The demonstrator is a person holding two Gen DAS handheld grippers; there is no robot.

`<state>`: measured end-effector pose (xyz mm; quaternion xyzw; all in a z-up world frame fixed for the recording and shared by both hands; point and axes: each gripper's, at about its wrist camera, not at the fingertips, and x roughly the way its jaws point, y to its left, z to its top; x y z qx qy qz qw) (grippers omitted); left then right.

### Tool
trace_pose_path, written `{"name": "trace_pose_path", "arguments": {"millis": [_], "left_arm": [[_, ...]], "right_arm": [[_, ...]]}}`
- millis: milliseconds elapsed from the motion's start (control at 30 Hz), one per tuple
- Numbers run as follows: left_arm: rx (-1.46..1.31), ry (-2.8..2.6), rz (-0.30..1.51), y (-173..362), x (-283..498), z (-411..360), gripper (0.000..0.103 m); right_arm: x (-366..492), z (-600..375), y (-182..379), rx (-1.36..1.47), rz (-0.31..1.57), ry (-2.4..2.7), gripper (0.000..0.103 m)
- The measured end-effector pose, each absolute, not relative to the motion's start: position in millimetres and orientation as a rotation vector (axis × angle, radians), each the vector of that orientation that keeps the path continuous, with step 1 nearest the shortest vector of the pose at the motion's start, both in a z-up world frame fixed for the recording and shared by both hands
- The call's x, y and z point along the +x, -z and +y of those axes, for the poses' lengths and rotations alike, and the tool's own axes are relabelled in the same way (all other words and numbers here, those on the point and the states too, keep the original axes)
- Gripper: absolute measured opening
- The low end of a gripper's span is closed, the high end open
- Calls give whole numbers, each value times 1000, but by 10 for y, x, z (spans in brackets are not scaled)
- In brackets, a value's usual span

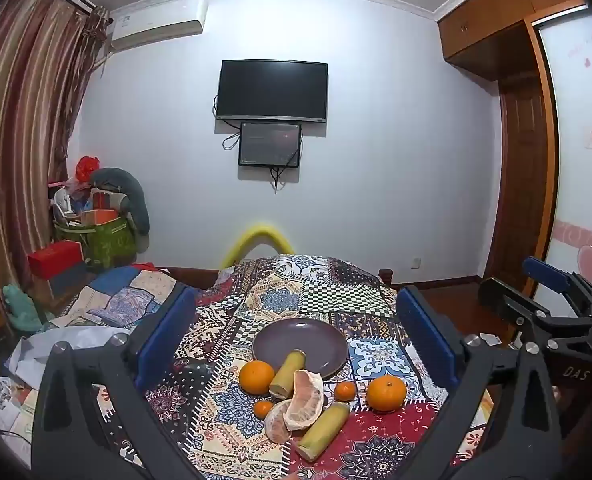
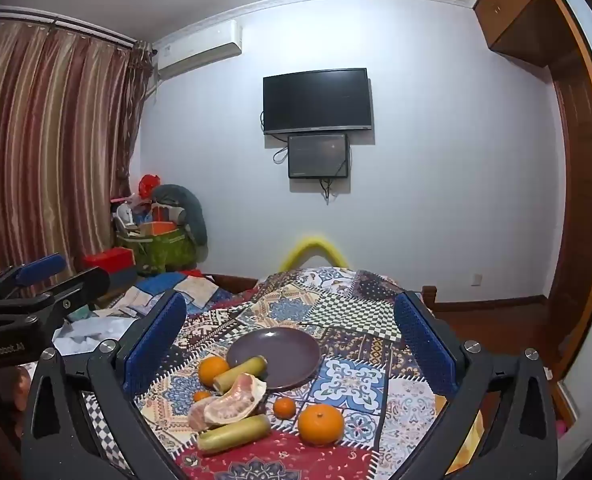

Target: Organize fruits

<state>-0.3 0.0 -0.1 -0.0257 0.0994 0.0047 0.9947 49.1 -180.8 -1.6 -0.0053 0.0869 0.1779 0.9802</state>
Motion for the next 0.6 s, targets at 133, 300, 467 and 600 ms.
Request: {"name": "trace_pose_path", "arguments": {"millis": [133,300,467,600], "left_arm": [[-56,-13,206,1,-5,1,102],[-61,-9,210,-41,10,-23,102],[-57,-8,200,-21,18,10,102],[-56,-7,198,3,30,5,102]], "right_arm": [[549,-1783,46,-21,172,-349,103],[484,-1815,8,-2,162,-365,103],[451,-1853,8,2,163,-364,103],[482,-1818,-36,-3,160,-367,103]]}}
